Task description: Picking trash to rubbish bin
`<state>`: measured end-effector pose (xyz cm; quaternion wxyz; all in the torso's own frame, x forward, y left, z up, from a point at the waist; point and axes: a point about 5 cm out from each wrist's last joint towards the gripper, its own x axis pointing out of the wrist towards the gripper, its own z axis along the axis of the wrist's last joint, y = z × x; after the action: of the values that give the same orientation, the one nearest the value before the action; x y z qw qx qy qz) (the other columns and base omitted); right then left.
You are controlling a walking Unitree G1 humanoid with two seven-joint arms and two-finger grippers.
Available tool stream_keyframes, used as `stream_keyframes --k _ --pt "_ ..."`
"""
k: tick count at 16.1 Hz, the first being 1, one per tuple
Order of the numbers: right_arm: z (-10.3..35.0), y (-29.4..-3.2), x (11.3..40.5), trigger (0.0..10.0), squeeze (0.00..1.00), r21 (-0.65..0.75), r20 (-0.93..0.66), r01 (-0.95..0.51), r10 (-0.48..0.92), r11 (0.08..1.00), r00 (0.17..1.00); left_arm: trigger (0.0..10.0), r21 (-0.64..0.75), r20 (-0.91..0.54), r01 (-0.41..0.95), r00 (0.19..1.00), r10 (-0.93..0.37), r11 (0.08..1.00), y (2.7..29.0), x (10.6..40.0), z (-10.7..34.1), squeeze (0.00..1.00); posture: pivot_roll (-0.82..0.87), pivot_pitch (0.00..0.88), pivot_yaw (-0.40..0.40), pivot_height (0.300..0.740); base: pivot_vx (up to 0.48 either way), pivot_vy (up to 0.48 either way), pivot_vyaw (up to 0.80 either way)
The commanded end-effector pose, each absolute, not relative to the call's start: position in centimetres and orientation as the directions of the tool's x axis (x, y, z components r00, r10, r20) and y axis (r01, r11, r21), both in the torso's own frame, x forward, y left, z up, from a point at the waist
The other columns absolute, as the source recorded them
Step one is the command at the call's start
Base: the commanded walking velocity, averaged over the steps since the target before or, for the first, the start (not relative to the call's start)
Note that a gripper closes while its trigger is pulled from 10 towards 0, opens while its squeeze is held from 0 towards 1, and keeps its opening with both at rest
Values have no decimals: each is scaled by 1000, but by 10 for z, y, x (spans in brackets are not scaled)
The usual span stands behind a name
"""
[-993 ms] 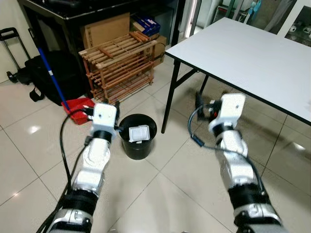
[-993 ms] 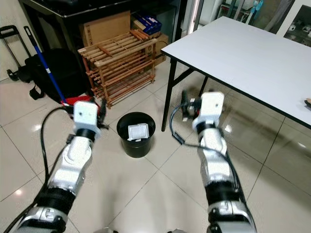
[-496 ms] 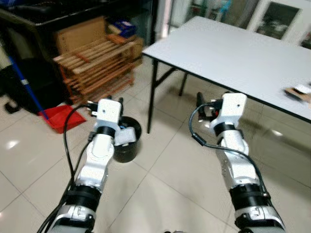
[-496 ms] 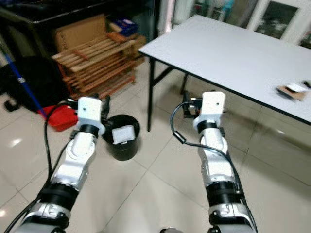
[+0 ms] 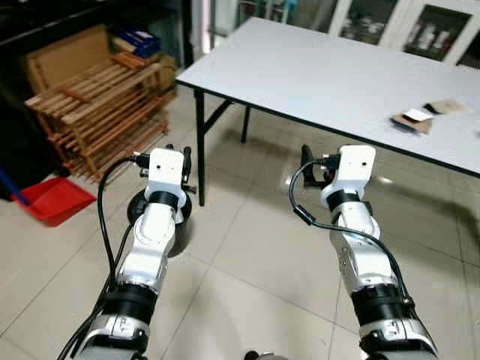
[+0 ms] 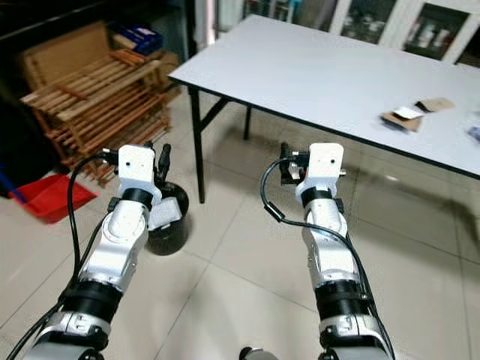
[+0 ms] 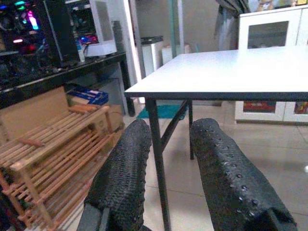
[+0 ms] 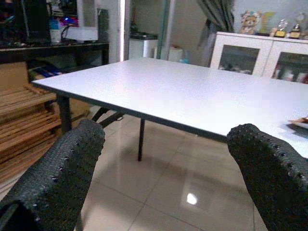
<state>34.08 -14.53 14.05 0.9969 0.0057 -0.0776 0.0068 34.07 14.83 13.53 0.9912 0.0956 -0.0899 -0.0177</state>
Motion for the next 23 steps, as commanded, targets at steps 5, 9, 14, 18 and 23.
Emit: stream_keyframes --k 5,9,14,18,23 --pt "141 -151 339 10000 0 10 150 10 -12 1000 989 10000 225 198 20 978 -66 974 146 341 143 0 -8 0 -60 740 0 0 -800" --pt "140 -148 338 10000 0 9 145 6 -7 1000 989 10000 203 193 -29 981 -11 979 154 344 143 0 -7 0 -66 740 0 -360 -800" --pt "140 -147 339 10000 0 9 143 -1 0 1000 990 10000 225 182 -10 983 -31 974 151 342 141 0 -4 0 -68 740 0 0 -800" --pt "140 -146 340 10000 0 14 145 -19 17 1000 989 10000 216 182 0 982 -40 976 150 343 140 0 -4 0 -68 740 0 0 -800" --pt "140 -141 338 10000 0 12 153 -42 40 999 987 10000 184 200 14 978 -51 983 146 341 143 0 -6 0 -68 740 0 0 -113"
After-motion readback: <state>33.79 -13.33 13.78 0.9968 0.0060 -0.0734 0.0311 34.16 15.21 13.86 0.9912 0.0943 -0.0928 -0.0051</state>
